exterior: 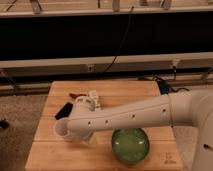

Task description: Pick up the ceramic cup

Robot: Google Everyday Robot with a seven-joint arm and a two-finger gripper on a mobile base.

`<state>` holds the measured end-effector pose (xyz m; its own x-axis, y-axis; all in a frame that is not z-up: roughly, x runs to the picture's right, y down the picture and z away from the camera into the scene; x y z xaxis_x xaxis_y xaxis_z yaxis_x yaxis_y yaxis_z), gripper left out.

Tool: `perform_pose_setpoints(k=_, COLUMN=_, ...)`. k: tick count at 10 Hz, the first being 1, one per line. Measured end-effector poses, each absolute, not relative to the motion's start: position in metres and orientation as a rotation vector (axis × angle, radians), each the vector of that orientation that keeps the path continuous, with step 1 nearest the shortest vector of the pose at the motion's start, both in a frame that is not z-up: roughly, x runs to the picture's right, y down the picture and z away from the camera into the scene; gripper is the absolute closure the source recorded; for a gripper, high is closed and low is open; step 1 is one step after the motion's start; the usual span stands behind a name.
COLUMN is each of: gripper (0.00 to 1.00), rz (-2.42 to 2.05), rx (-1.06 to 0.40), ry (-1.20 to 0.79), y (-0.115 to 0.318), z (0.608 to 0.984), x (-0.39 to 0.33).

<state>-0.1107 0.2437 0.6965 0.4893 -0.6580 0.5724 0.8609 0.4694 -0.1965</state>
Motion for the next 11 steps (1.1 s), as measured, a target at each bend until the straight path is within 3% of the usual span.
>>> perform_pose_setpoints(k=9, gripper=0.2, rz=-0.968, rx=-0.499, ry=-0.468, y=0.2476, z=0.7027, x=-0.111)
perform_pose_setpoints(k=11, gripper=0.26, rz=-0.969, rx=-0.498, ry=-0.47, y=0.2482, z=0.7036, x=-0.1115)
